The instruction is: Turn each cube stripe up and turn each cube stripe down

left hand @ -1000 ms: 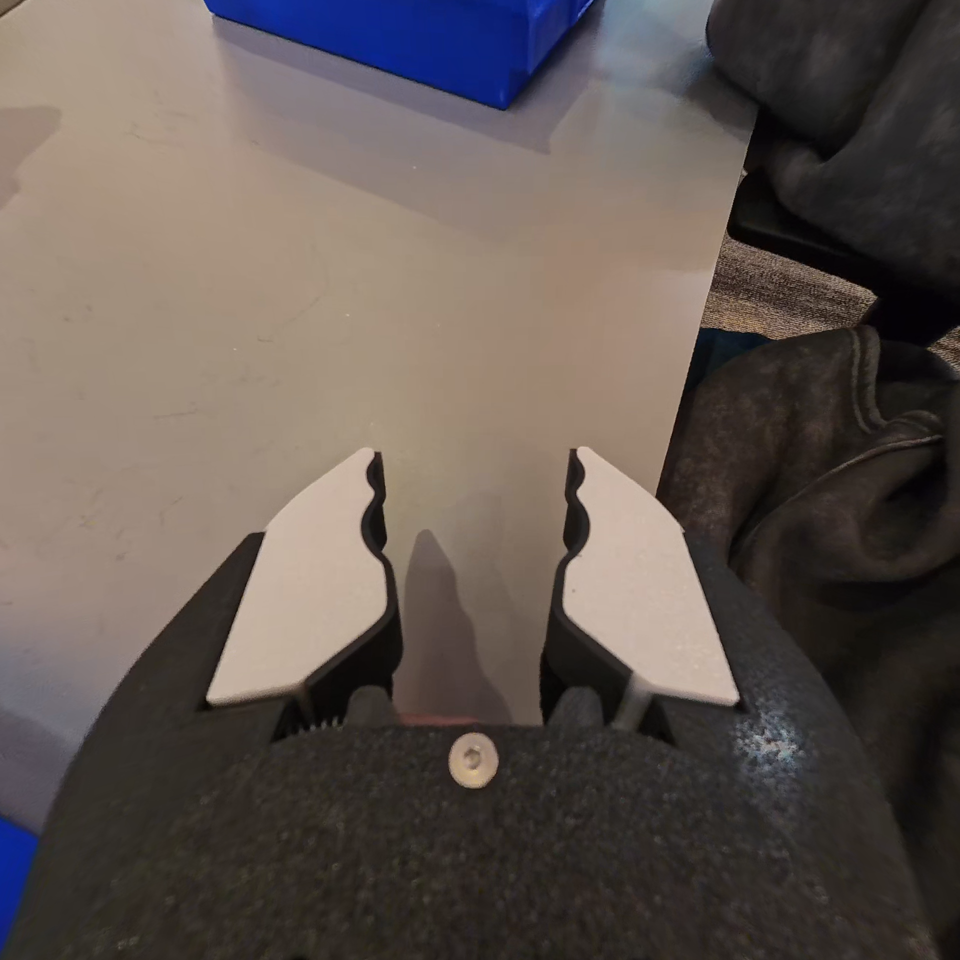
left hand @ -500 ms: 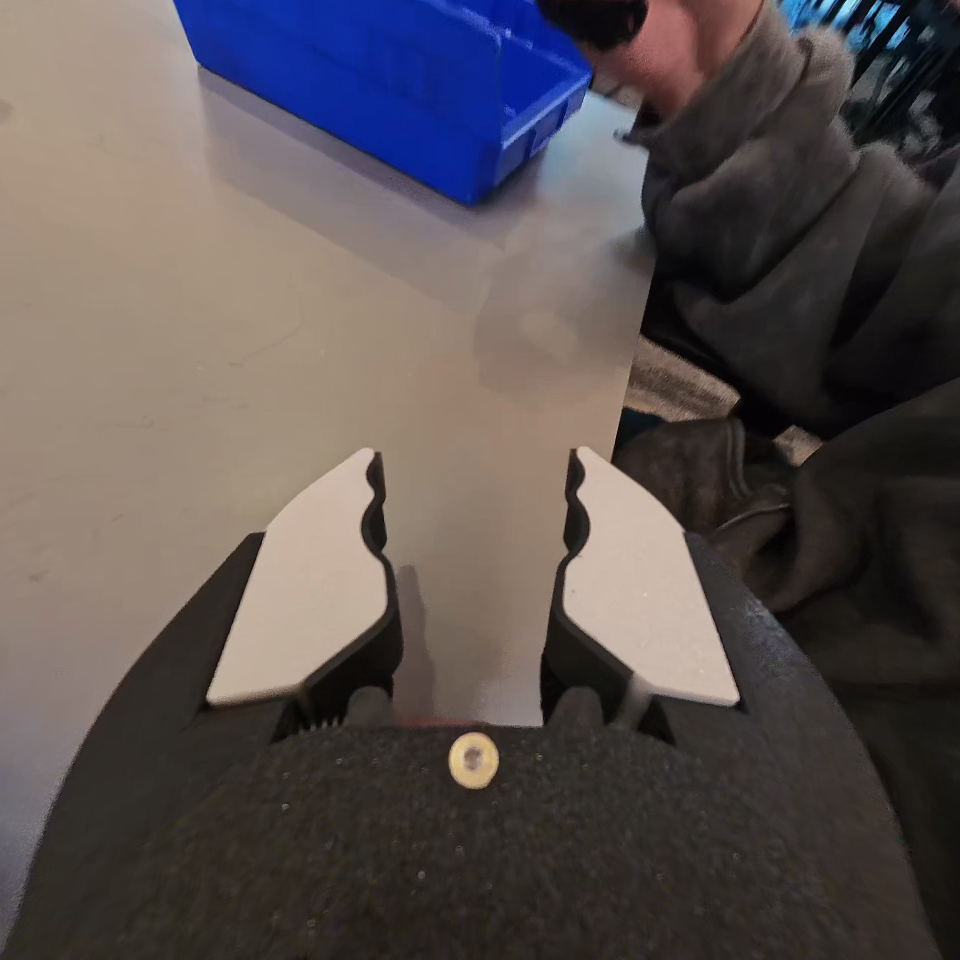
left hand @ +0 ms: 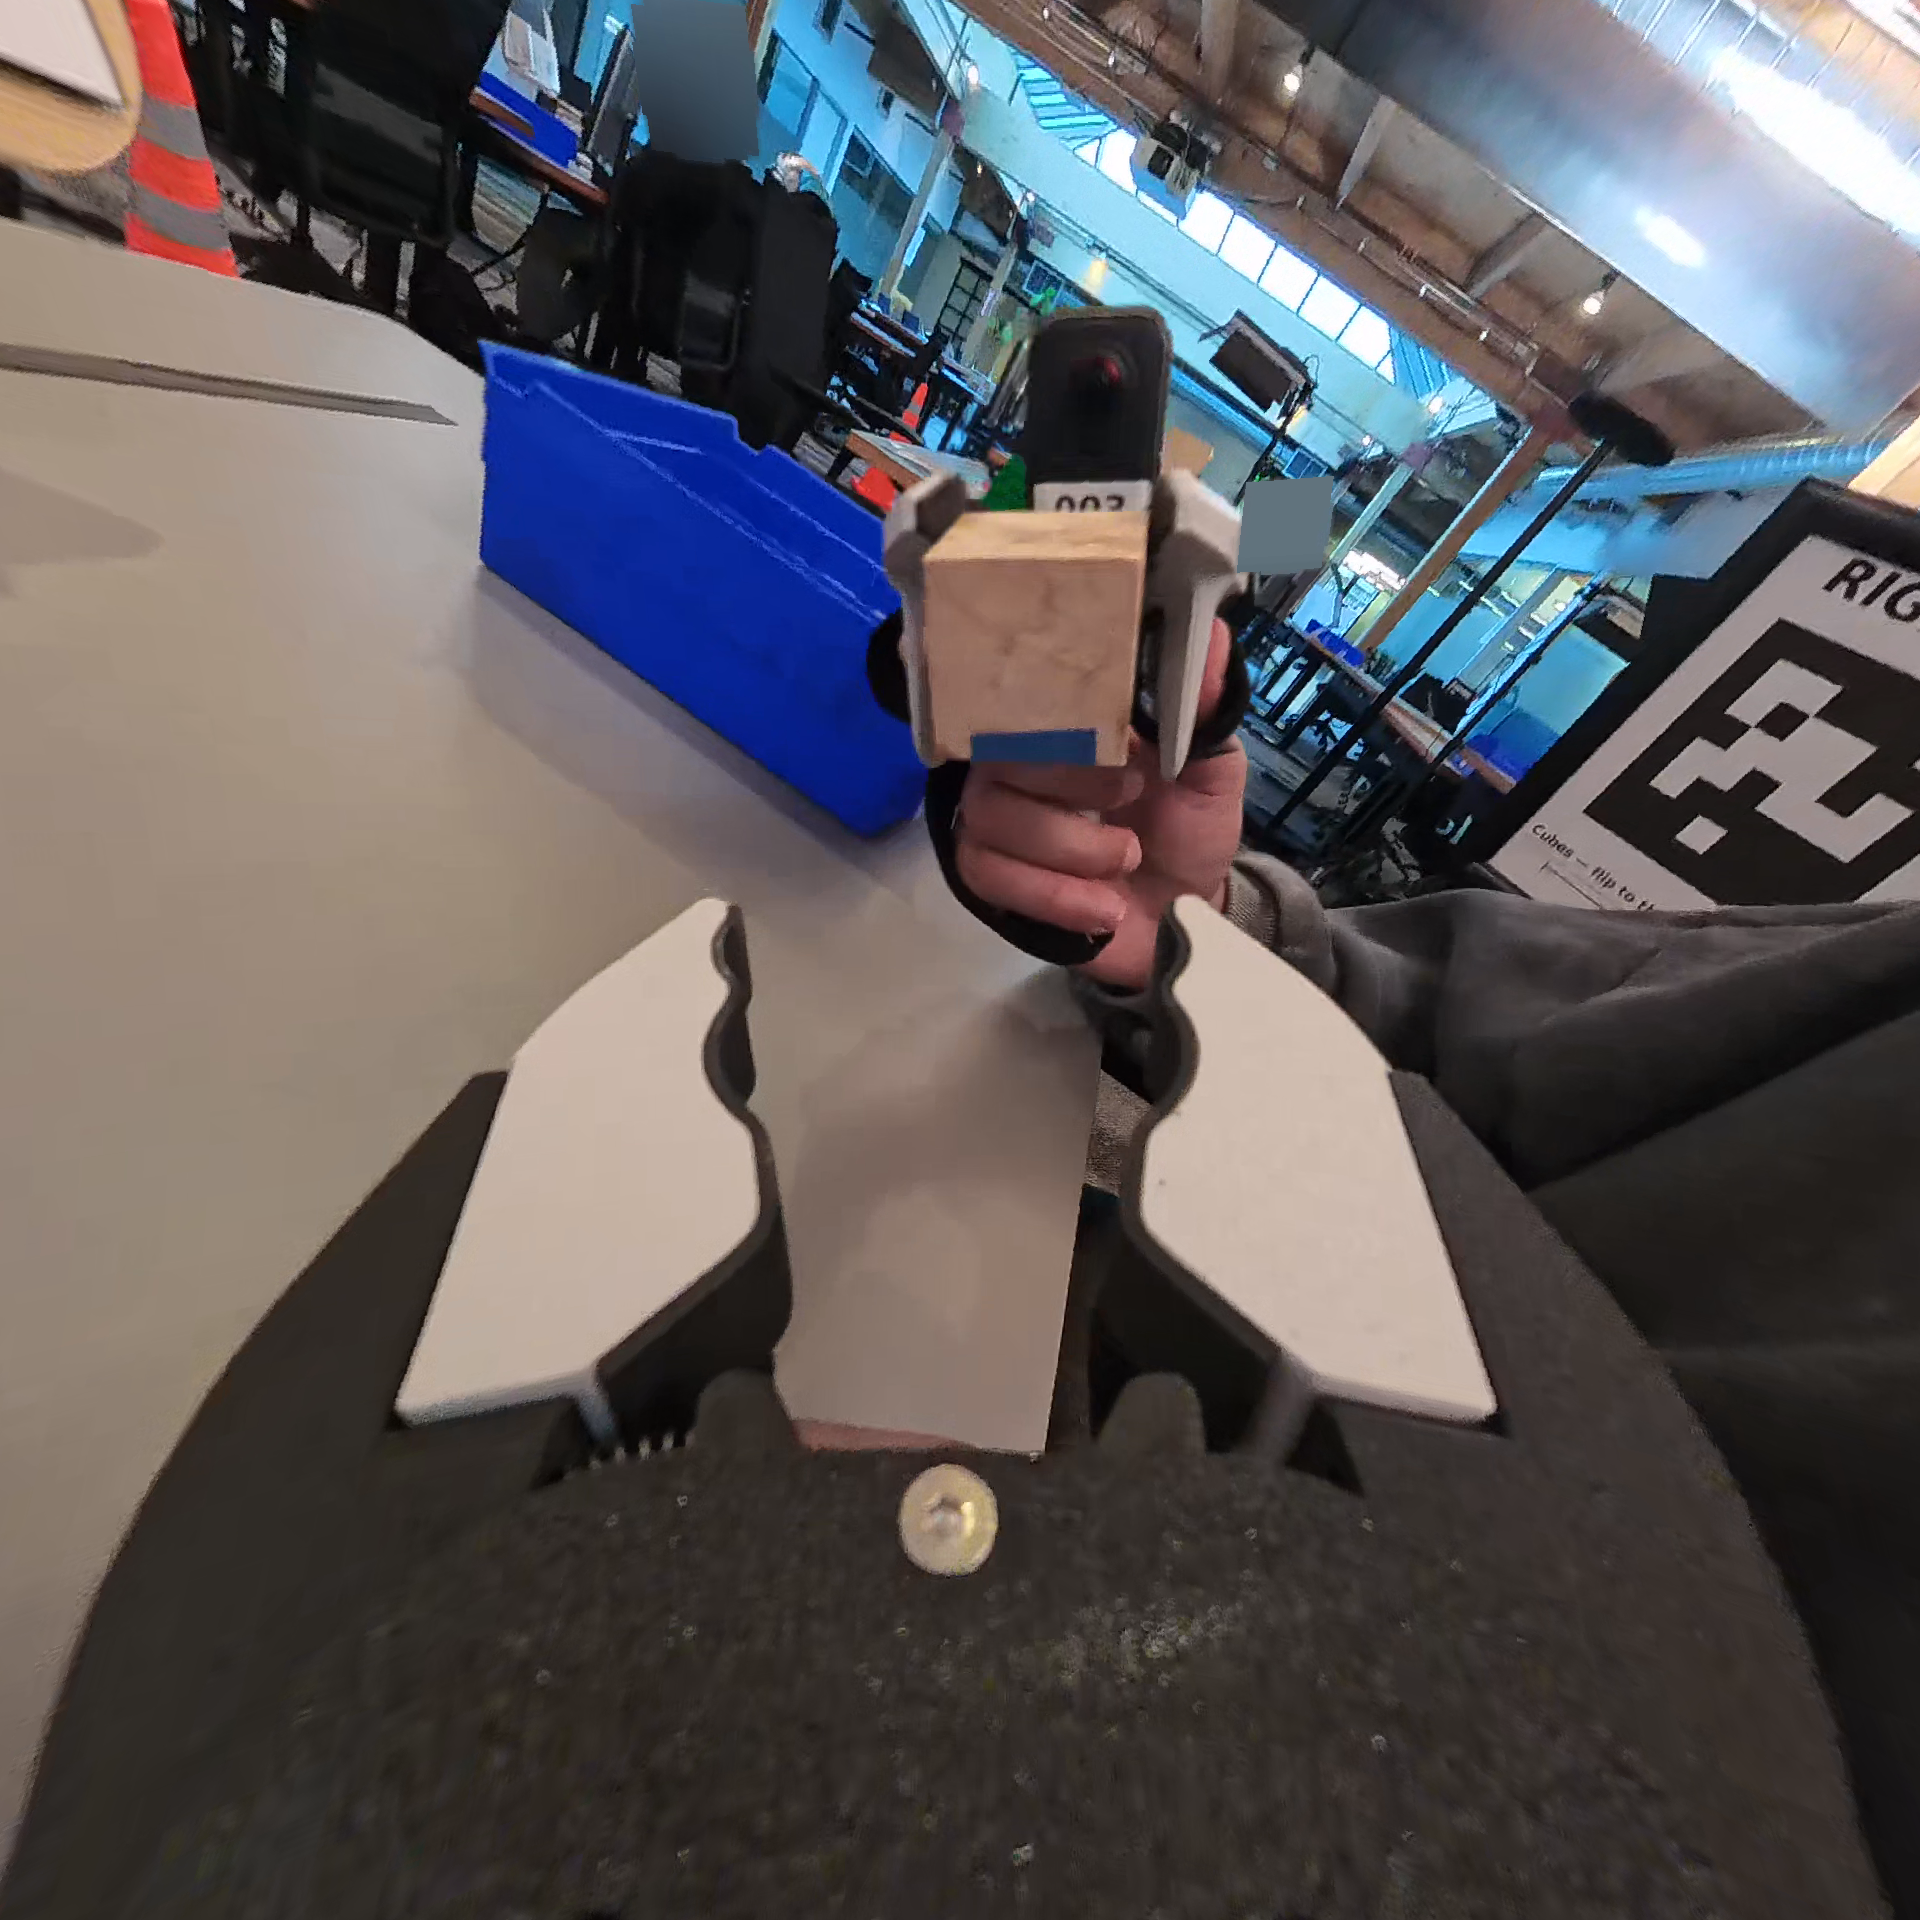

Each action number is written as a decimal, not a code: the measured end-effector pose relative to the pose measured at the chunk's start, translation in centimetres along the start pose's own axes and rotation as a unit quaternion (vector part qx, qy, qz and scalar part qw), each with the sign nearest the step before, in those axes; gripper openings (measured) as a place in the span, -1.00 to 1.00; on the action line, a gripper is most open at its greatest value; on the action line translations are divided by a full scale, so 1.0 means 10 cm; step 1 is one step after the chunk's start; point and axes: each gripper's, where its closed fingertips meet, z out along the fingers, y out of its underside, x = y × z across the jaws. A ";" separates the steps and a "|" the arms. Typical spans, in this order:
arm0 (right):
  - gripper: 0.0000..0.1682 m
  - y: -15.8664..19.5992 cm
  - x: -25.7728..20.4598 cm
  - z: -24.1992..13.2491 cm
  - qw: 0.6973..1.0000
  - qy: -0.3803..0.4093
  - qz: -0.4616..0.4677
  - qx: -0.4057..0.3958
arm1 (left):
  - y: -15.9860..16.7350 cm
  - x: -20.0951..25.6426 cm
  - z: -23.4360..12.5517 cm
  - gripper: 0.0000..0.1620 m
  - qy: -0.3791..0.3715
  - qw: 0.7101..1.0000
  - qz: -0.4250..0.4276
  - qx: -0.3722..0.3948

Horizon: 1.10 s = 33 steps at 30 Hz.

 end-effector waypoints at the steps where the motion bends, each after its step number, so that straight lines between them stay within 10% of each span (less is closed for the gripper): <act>1: -0.47 0.01 0.01 -0.02 1.000 0.001 0.003 0.003 | 0.03 -0.02 -0.01 -0.10 0.001 1.000 -0.009 -0.001; 20: -0.47 0.43 -0.03 0.27 0.998 -0.010 0.041 -0.056 | -0.05 0.13 0.17 -0.42 0.014 0.996 0.061 -0.068; 33: -0.37 0.35 0.35 -0.24 0.991 0.078 -0.032 -0.103 | -0.77 -0.18 -0.26 -0.42 0.022 0.984 0.132 -0.119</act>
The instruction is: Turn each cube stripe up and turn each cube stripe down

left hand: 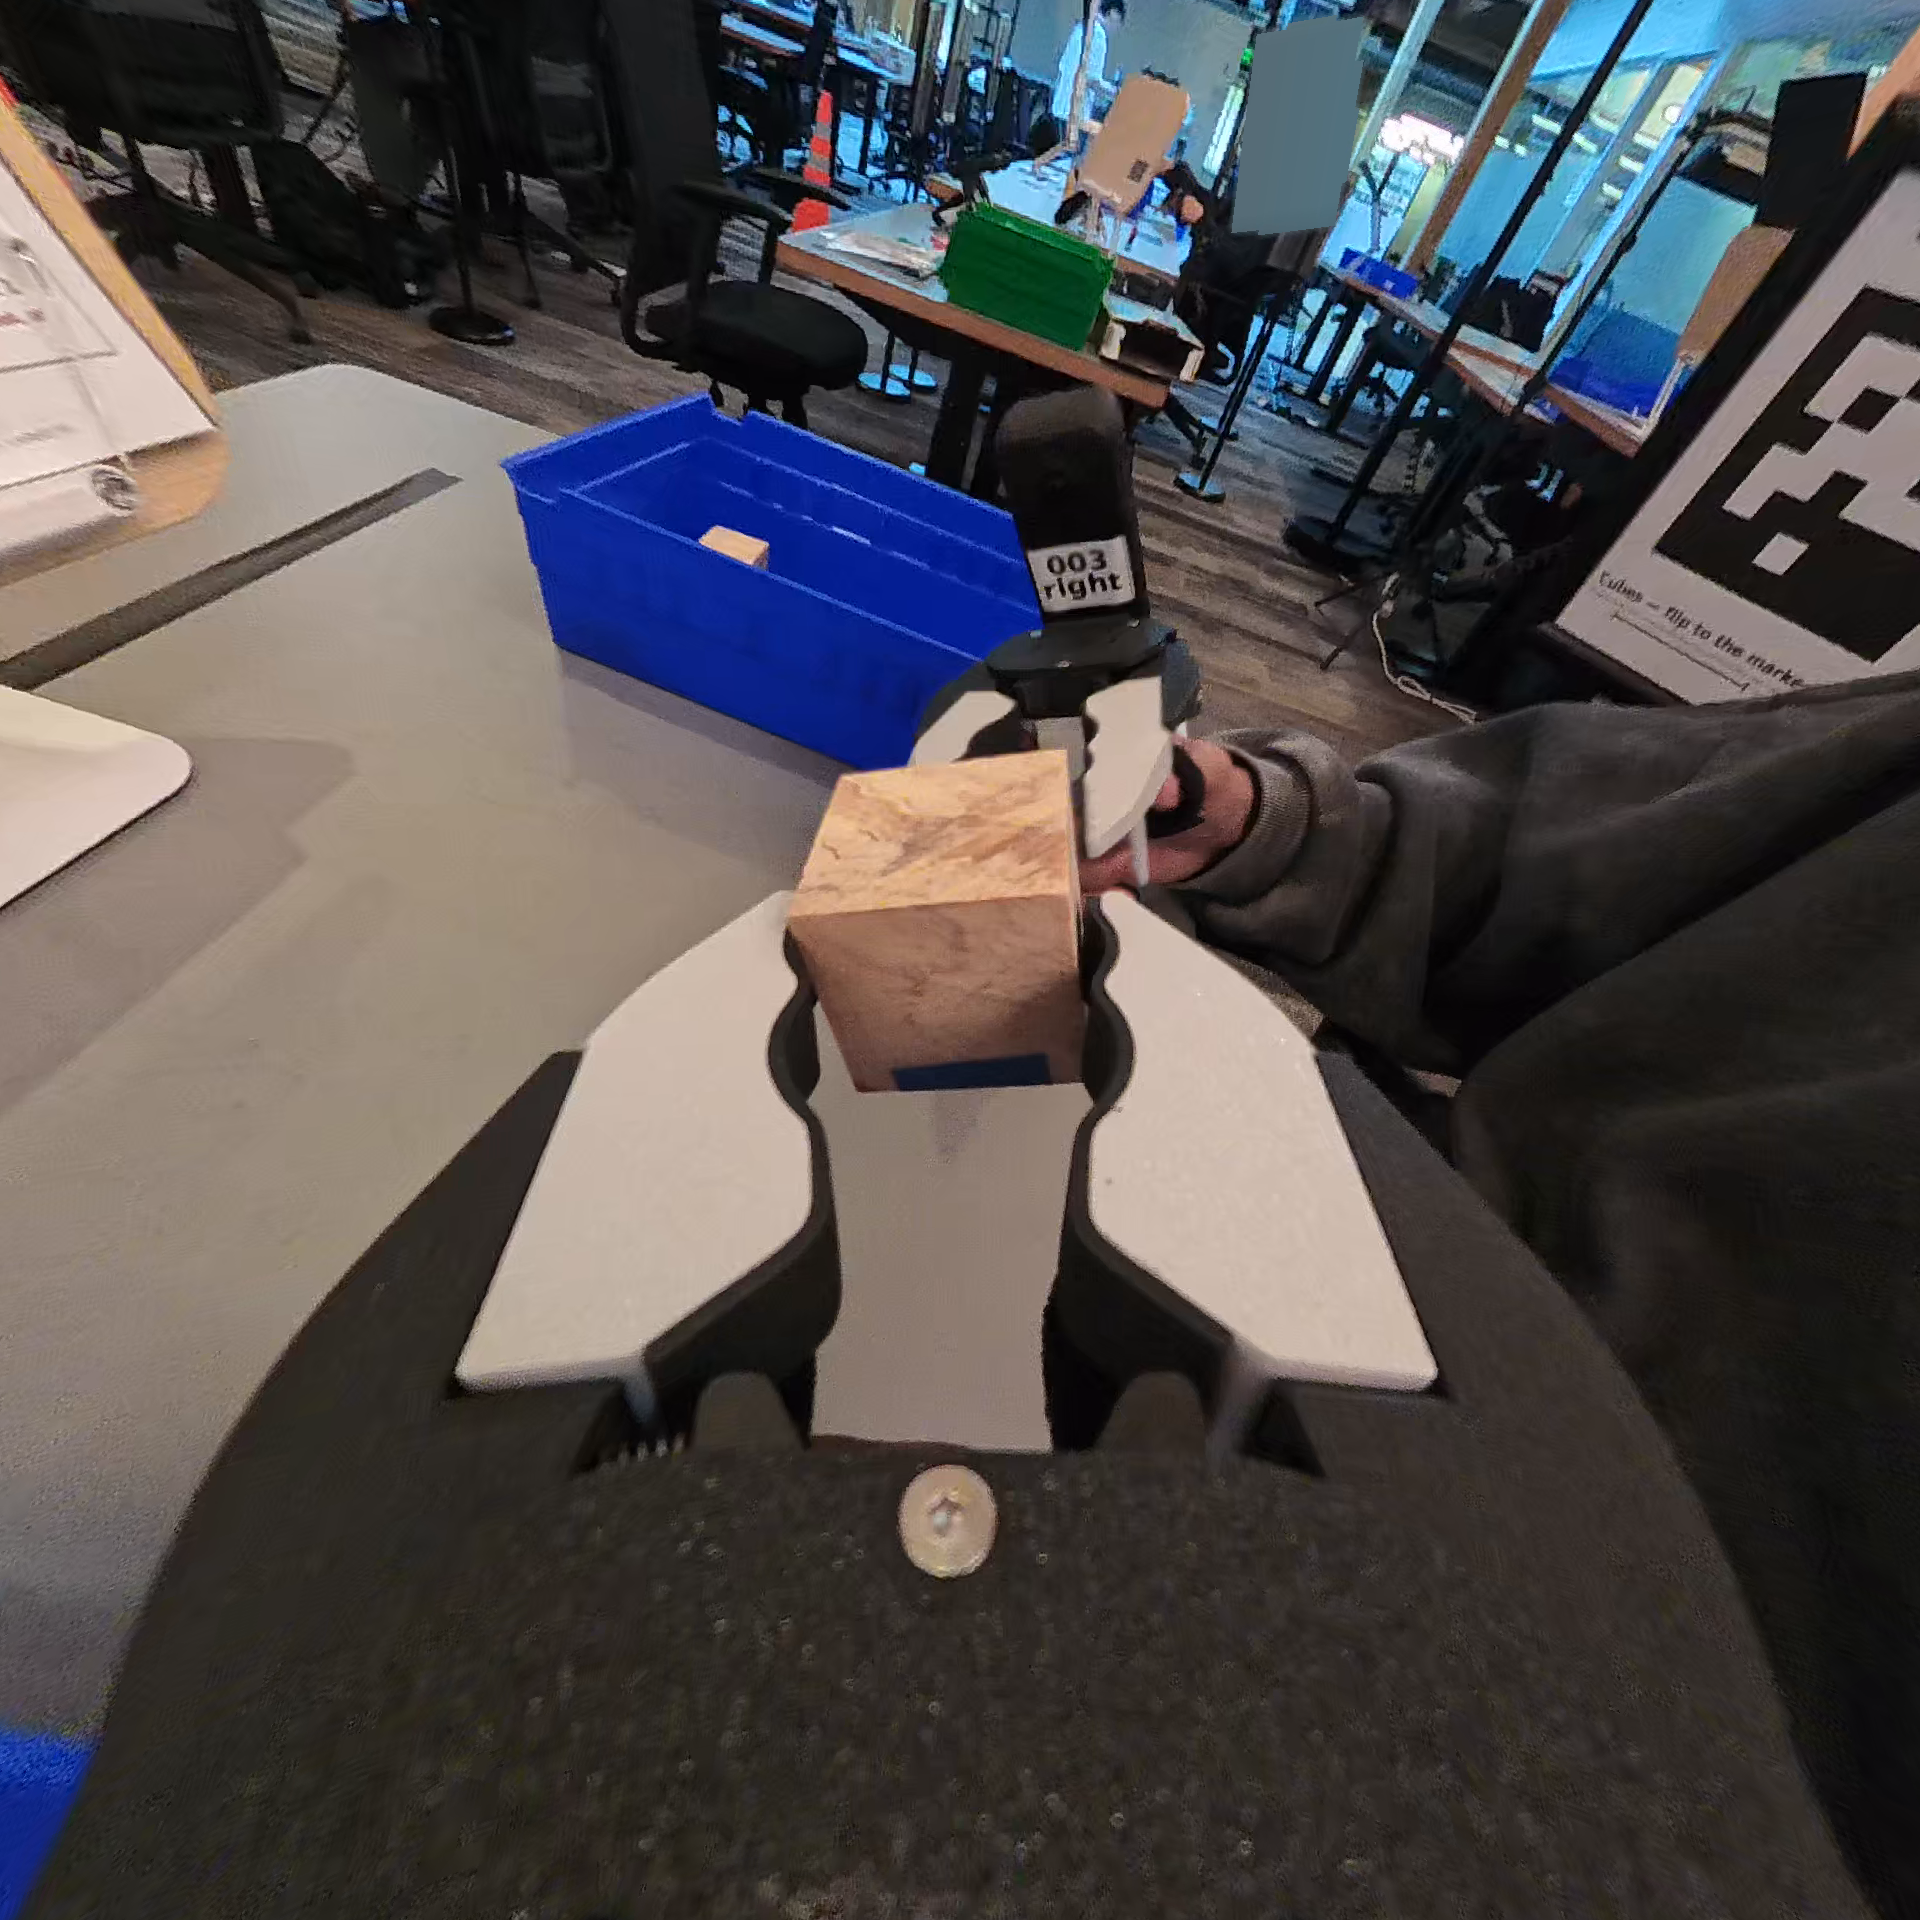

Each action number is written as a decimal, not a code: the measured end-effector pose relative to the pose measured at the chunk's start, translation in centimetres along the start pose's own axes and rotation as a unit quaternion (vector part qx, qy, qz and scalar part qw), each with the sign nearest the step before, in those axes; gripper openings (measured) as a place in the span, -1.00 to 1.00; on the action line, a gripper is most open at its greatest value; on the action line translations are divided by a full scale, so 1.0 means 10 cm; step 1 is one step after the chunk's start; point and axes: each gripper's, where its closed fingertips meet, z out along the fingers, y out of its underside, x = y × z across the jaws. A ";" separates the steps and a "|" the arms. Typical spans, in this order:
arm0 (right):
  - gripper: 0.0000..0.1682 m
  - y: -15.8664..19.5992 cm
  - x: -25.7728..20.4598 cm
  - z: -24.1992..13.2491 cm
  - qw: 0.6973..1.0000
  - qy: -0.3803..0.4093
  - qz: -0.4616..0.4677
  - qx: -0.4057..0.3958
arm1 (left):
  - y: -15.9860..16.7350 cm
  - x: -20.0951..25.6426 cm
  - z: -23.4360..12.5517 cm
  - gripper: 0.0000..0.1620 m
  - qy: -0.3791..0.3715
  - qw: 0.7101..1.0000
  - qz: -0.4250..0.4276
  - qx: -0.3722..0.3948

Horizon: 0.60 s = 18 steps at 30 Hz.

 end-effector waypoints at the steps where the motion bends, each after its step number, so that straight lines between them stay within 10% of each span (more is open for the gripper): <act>1: -0.38 -0.04 -0.07 0.04 1.000 -0.018 0.002 0.013 | 0.05 0.02 0.08 -0.42 0.003 1.000 0.006 -0.010; 18: -0.50 -0.10 -0.34 0.17 0.997 -0.055 -0.020 0.051 | 0.38 0.37 0.76 -0.41 0.042 0.994 0.063 -0.074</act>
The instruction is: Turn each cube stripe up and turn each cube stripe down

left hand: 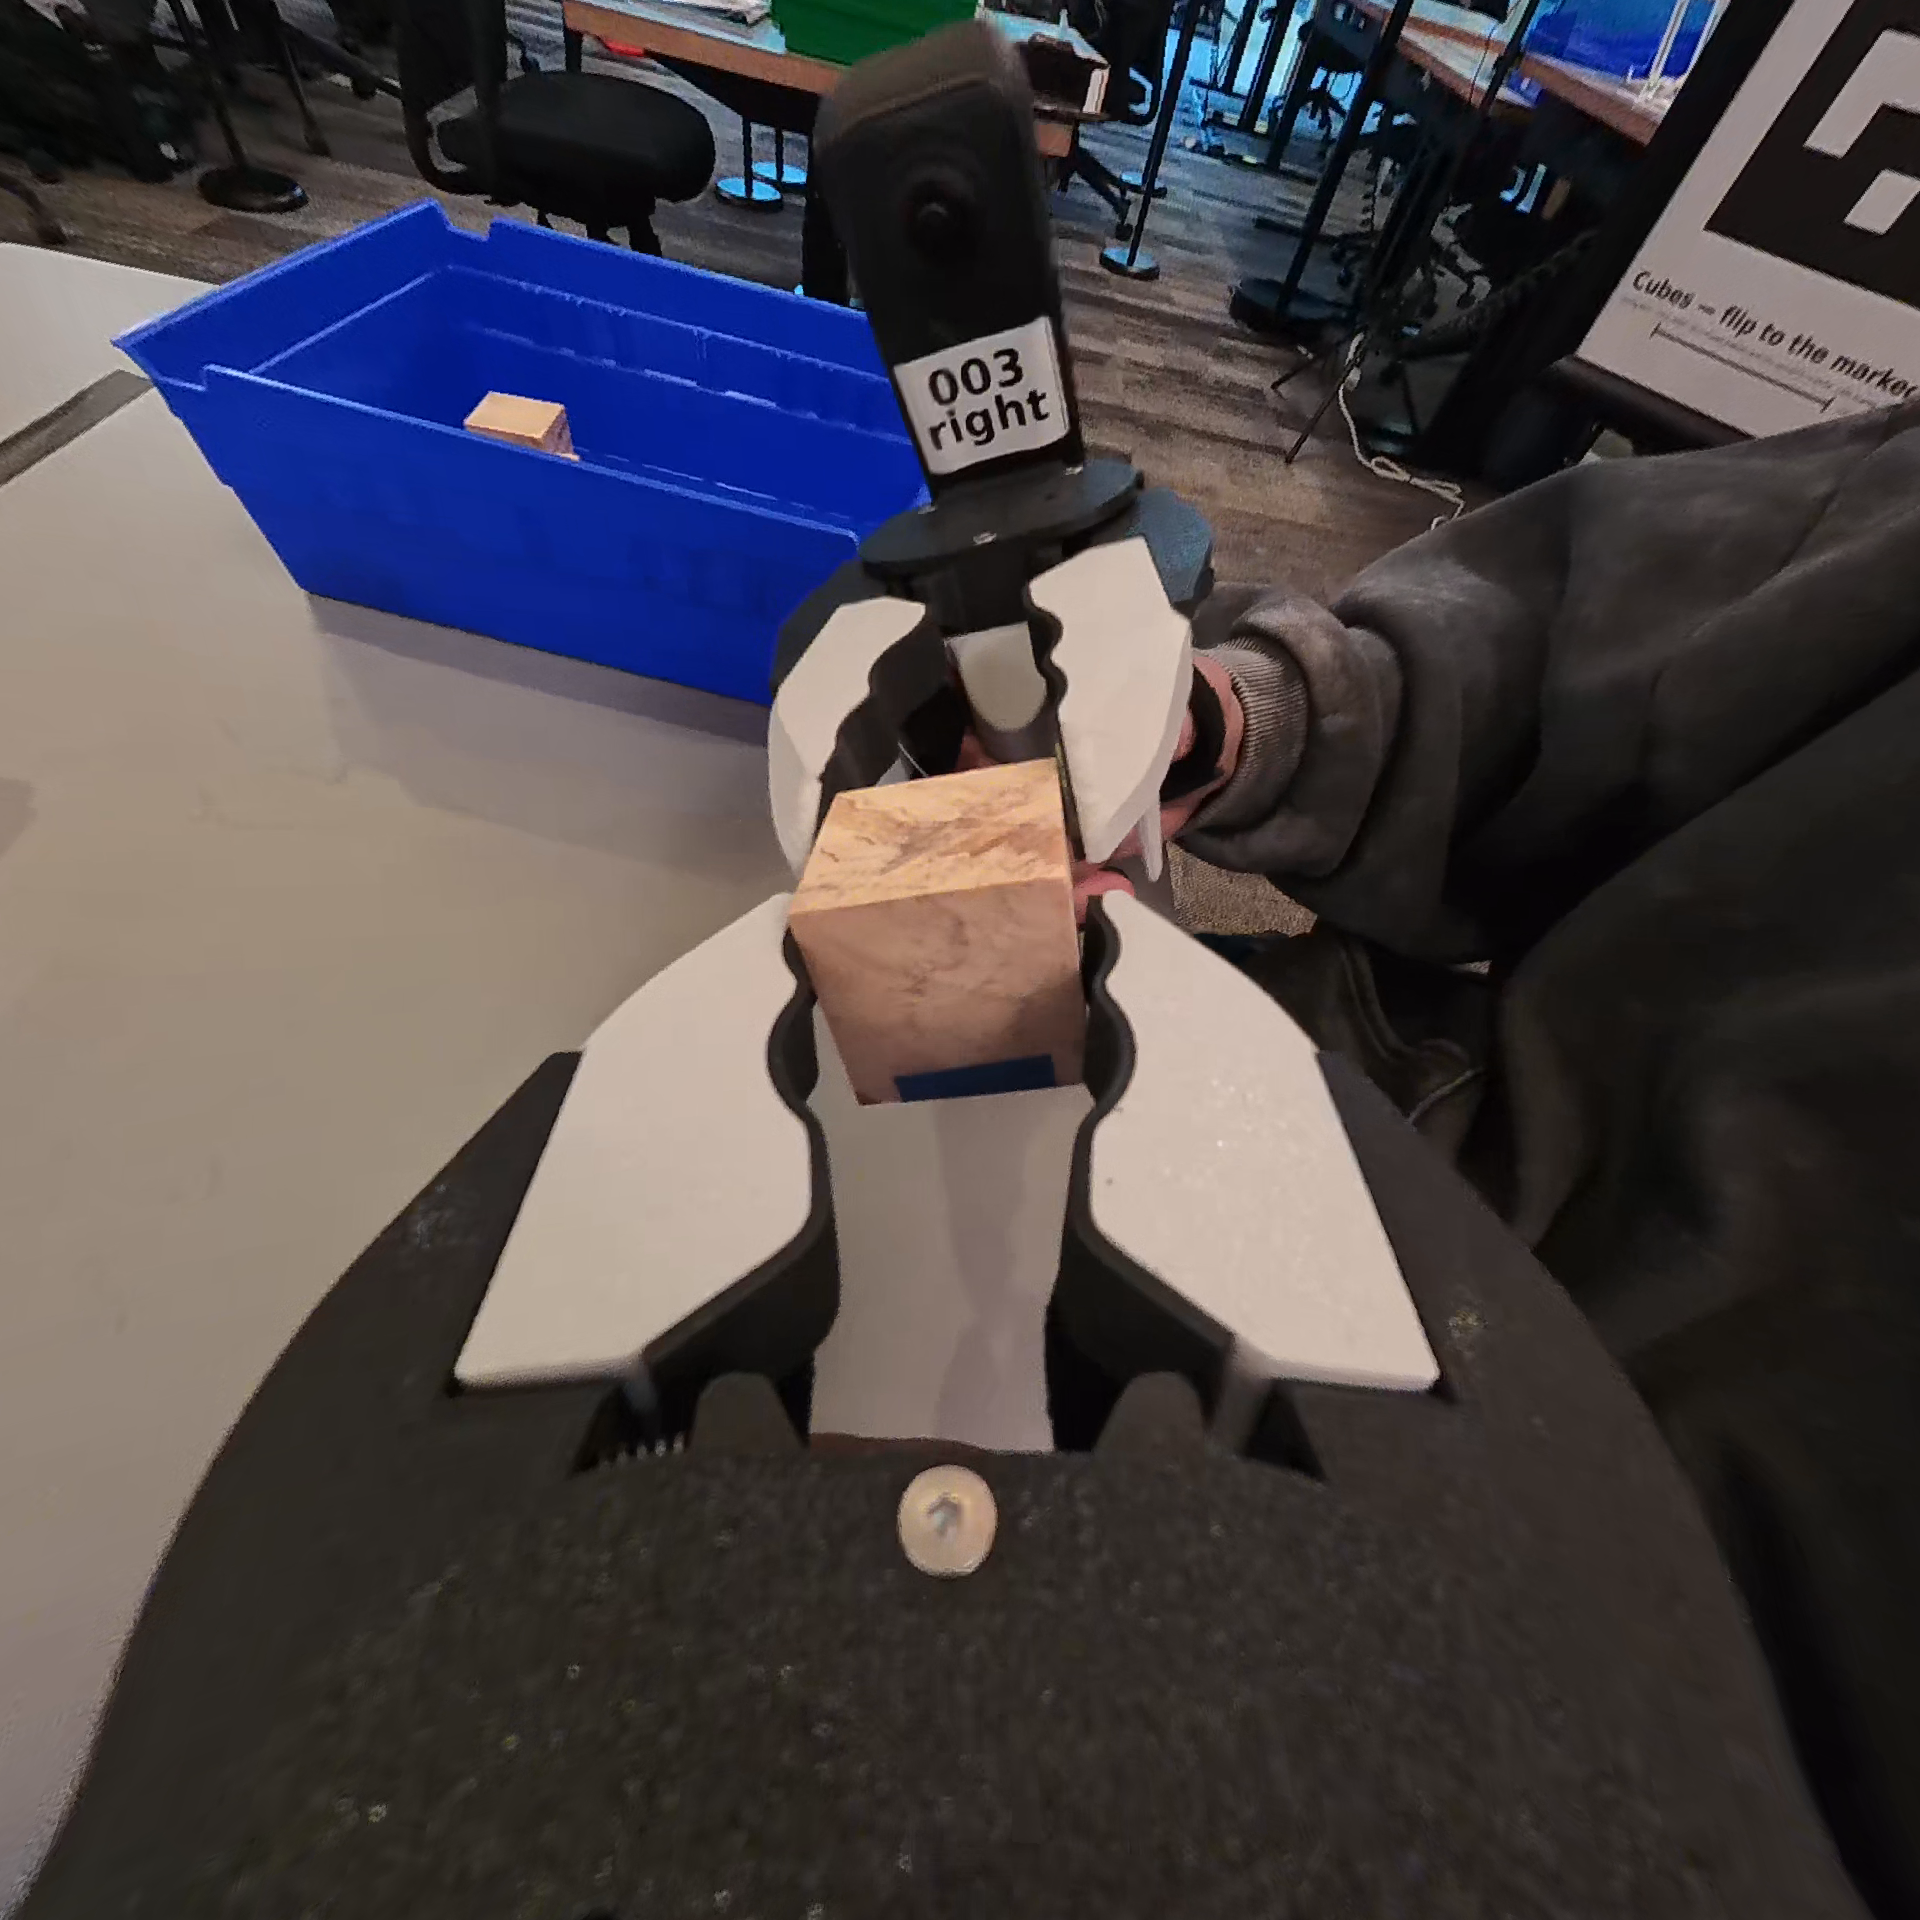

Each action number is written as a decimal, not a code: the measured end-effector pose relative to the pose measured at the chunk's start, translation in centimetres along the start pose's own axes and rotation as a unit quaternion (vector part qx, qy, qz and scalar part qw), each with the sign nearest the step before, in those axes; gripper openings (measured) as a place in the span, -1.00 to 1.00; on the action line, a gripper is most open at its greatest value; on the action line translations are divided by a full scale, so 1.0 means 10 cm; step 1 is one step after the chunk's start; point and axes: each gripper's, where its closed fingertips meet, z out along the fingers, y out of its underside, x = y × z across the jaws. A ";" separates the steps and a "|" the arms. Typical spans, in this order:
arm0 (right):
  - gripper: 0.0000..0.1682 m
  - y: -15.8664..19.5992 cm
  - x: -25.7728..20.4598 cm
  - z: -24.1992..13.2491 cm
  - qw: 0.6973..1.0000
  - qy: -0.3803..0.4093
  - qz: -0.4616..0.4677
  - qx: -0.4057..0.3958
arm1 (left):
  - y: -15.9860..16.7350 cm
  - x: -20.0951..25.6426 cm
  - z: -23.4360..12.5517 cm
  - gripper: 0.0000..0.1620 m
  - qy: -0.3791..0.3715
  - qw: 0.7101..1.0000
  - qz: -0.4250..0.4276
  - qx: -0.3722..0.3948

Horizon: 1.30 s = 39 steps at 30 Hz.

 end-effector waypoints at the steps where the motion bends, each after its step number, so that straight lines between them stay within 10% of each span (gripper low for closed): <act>1: -0.50 0.00 0.00 -0.01 1.000 -0.001 0.008 -0.003 | 0.00 0.00 0.01 -0.41 0.000 1.000 -0.002 0.004; 4: -0.50 -0.03 -0.03 -0.03 1.000 0.005 -0.008 -0.004 | -0.04 0.02 0.02 -0.40 -0.016 1.000 0.000 0.024; 7: -0.50 -0.13 -0.05 -0.11 1.000 0.013 -0.021 0.011 | 0.02 0.03 -0.08 0.06 -0.072 0.997 -0.012 0.038; 14: -0.50 -0.47 0.21 -0.50 0.985 0.136 -0.099 0.037 | 0.54 -0.10 -0.24 -0.07 -0.248 0.962 -0.065 0.089; 20: -0.50 -1.27 0.84 -2.20 0.847 0.486 -0.216 -0.011 | 0.54 0.00 -0.18 -0.05 -0.196 0.974 -0.079 0.080; 23: -0.50 -0.90 1.36 -2.80 0.806 0.562 -0.145 -0.117 | 0.57 0.03 -0.14 -0.05 -0.180 0.978 -0.081 0.070; 29: -0.49 -0.26 2.05 -2.86 0.802 0.542 -0.053 -0.247 | 0.62 0.06 -0.10 -0.06 -0.180 0.981 -0.060 0.048; 39: -0.49 0.00 2.10 -2.99 0.765 0.558 0.011 -0.321 | 0.67 0.13 0.00 -0.06 -0.162 0.985 -0.052 0.028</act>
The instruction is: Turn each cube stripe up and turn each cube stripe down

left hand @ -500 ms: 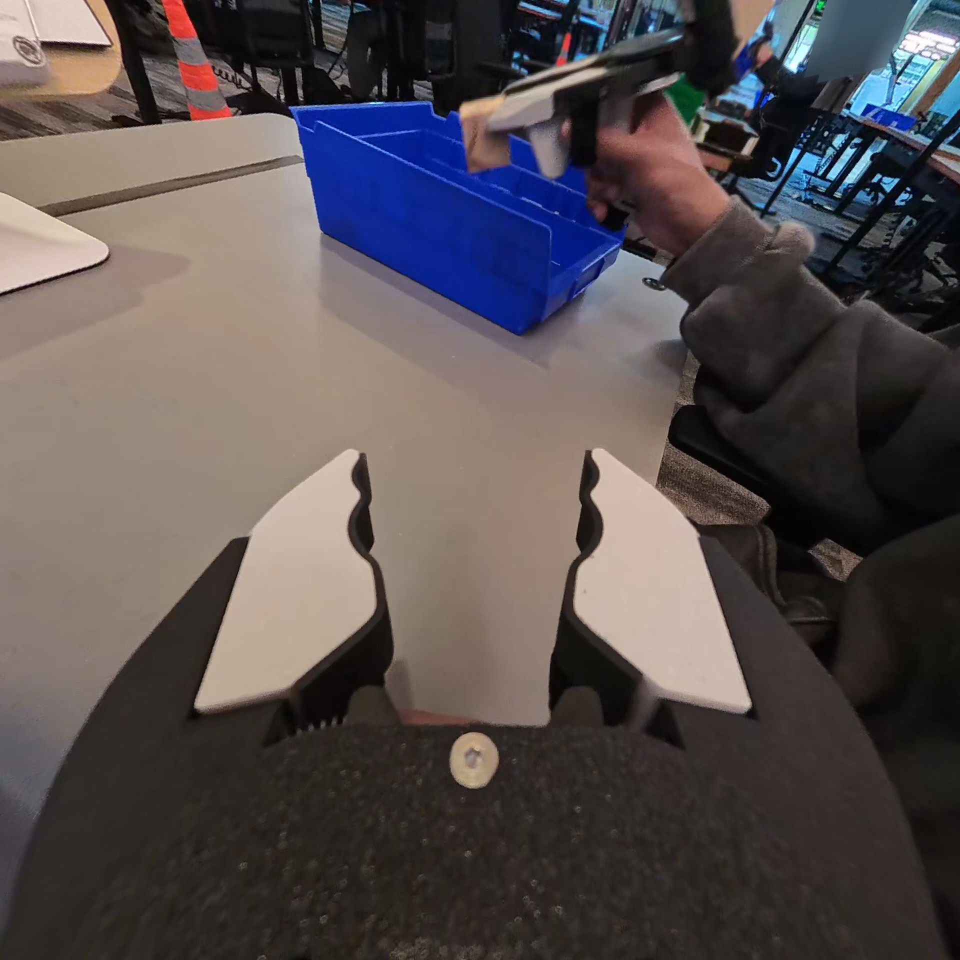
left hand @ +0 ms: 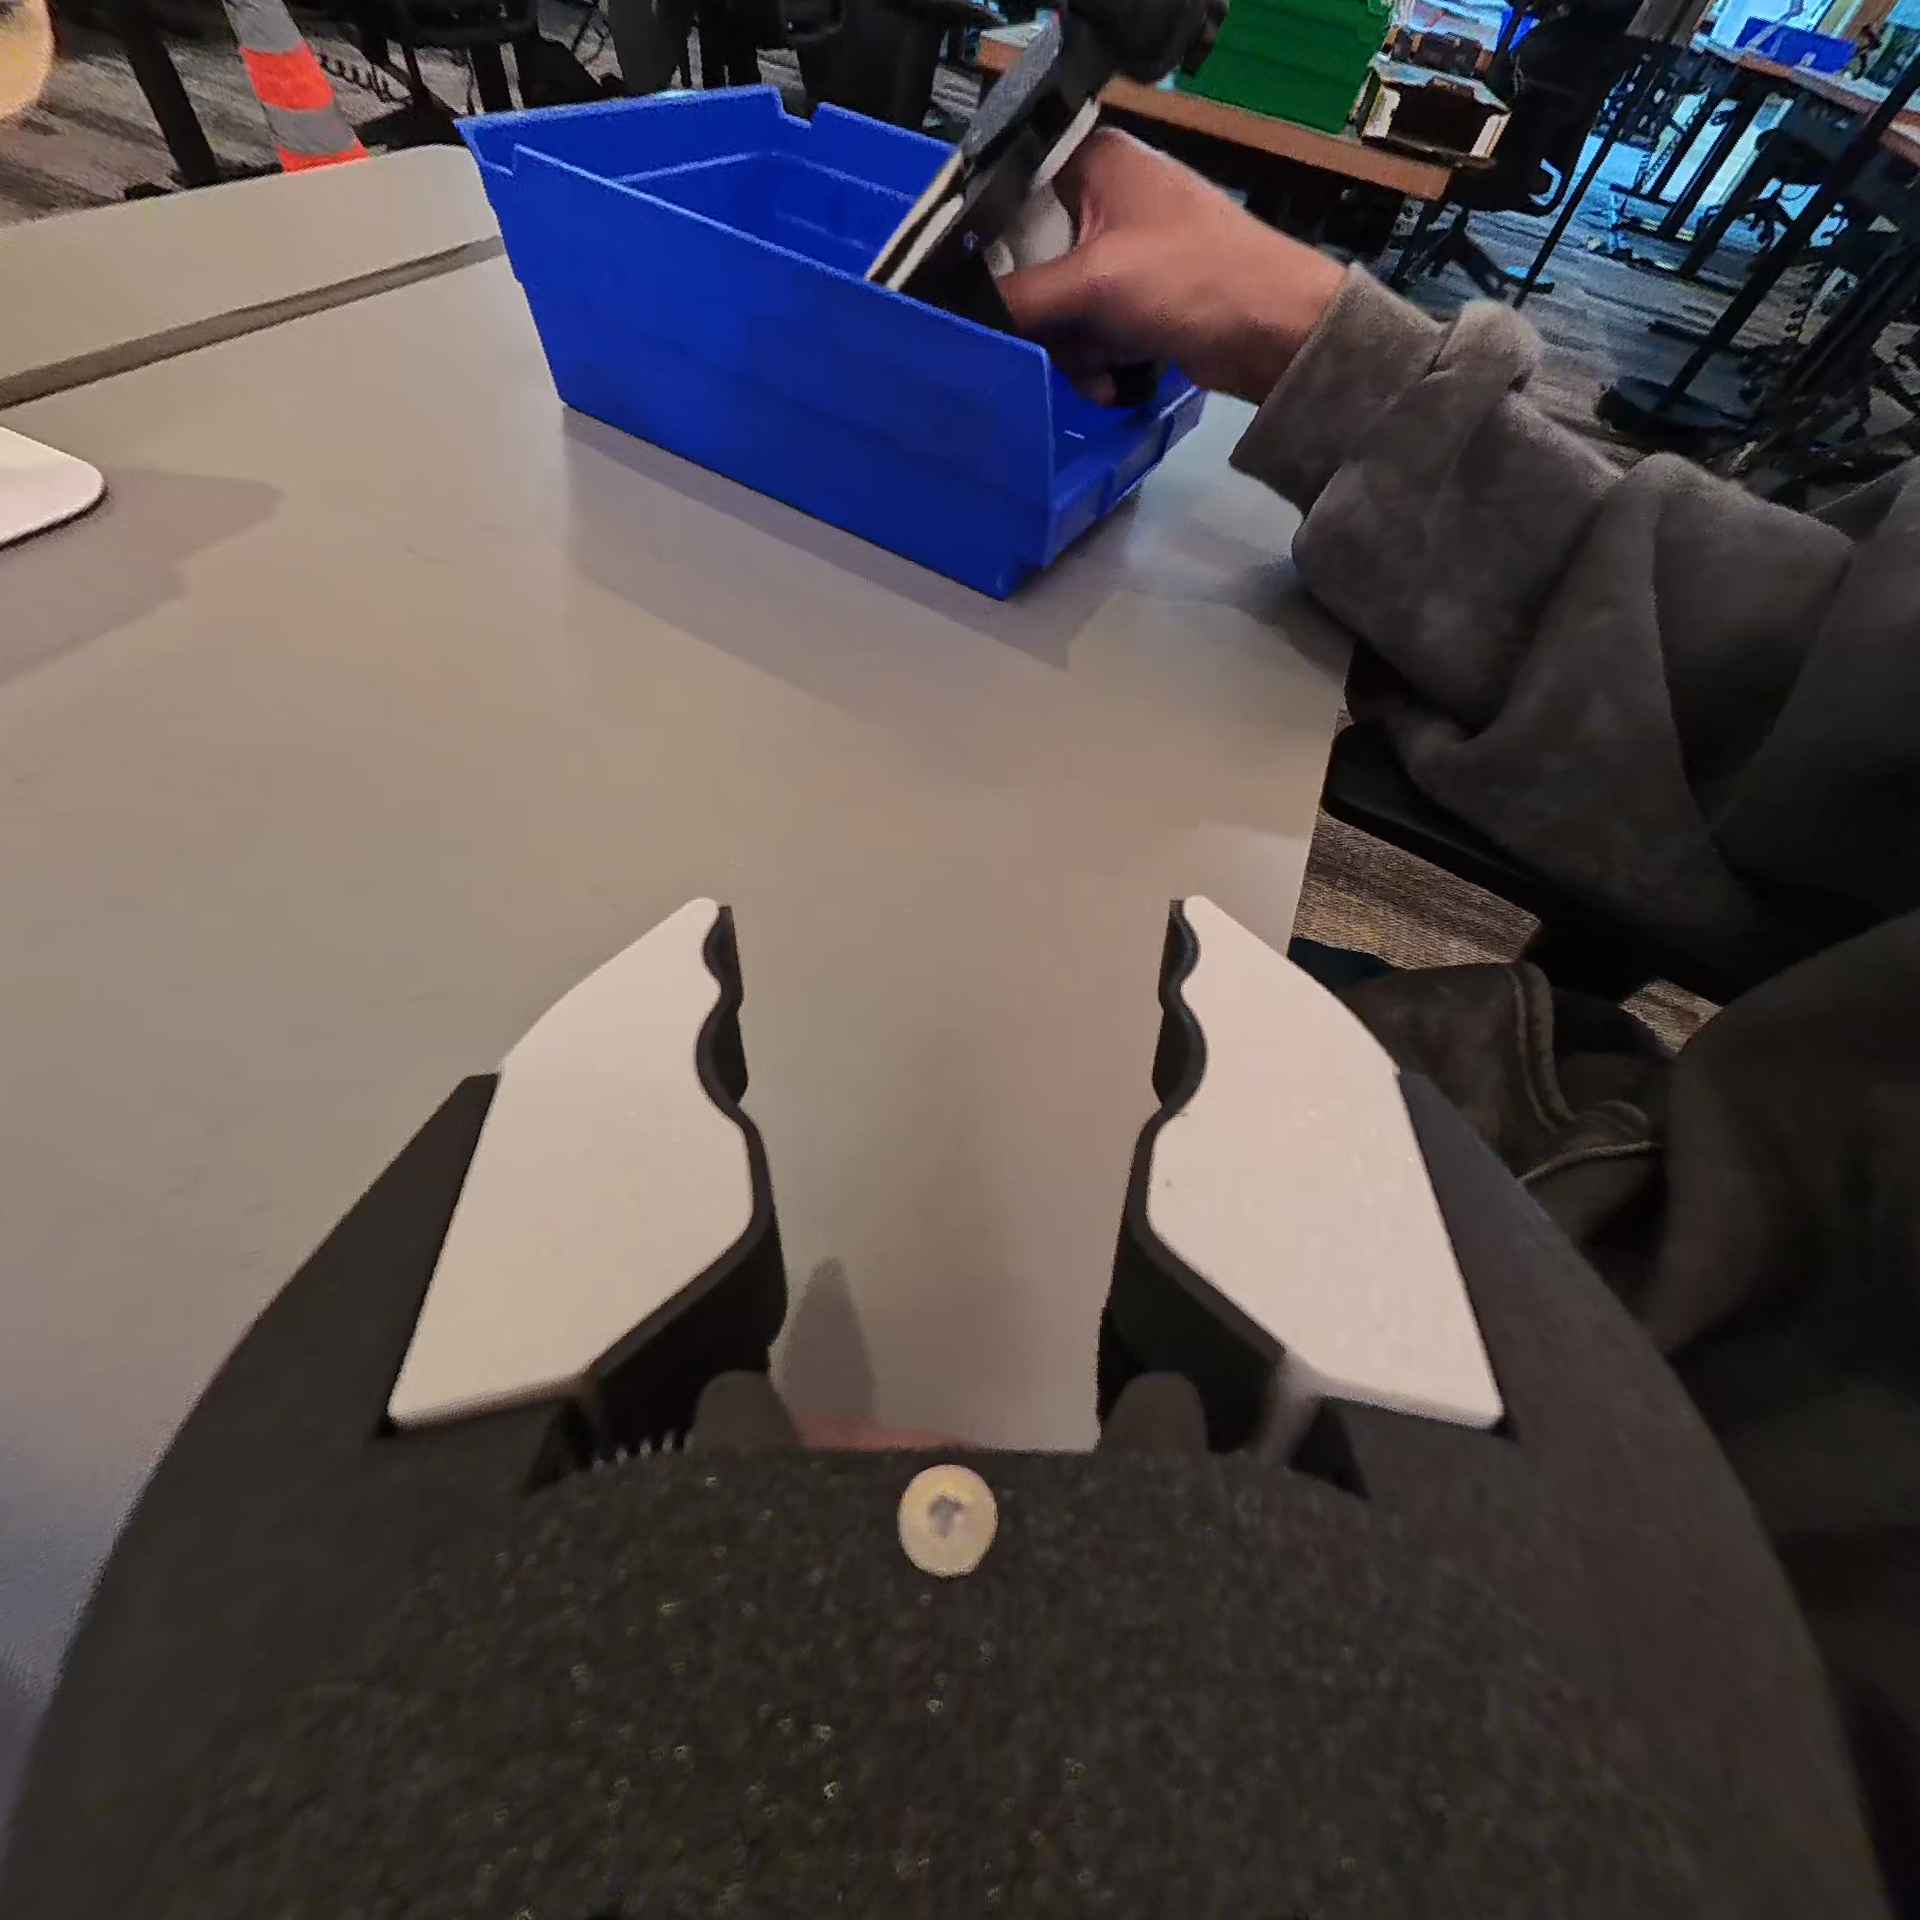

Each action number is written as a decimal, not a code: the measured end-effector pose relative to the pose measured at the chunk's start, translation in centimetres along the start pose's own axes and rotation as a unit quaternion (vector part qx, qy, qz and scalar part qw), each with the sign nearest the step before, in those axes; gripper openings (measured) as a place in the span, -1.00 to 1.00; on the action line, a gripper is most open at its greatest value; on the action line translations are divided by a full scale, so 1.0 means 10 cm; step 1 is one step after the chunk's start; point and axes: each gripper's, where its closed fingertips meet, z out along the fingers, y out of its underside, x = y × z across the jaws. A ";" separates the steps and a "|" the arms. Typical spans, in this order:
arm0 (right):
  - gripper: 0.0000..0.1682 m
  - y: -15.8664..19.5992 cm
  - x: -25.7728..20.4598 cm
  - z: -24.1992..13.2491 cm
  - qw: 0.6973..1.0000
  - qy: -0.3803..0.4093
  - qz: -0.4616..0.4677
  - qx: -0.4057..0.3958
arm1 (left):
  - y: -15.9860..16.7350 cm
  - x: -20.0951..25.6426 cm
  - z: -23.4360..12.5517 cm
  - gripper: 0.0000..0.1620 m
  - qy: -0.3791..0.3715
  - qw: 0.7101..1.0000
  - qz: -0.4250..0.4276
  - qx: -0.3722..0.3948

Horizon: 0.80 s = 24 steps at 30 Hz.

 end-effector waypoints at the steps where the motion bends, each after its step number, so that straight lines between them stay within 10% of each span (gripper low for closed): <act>1: -0.49 0.03 0.00 -0.02 1.000 -0.004 0.012 -0.009 | 0.01 0.01 0.01 -0.06 0.003 1.000 -0.002 -0.003; 15: -0.31 0.21 0.04 -0.17 0.997 -0.013 0.058 -0.042 | 0.01 0.07 0.01 -0.05 0.007 1.000 -0.001 -0.005; 19: -0.25 -0.35 -0.14 -0.96 0.986 -0.047 0.049 0.152 | -0.01 0.02 -0.01 -0.05 -0.005 1.000 0.000 -0.003; 24: -0.32 -0.80 -1.29 -1.75 0.882 -0.230 0.030 0.410 | 0.05 -0.15 -0.02 -0.08 -0.046 0.999 -0.012 -0.018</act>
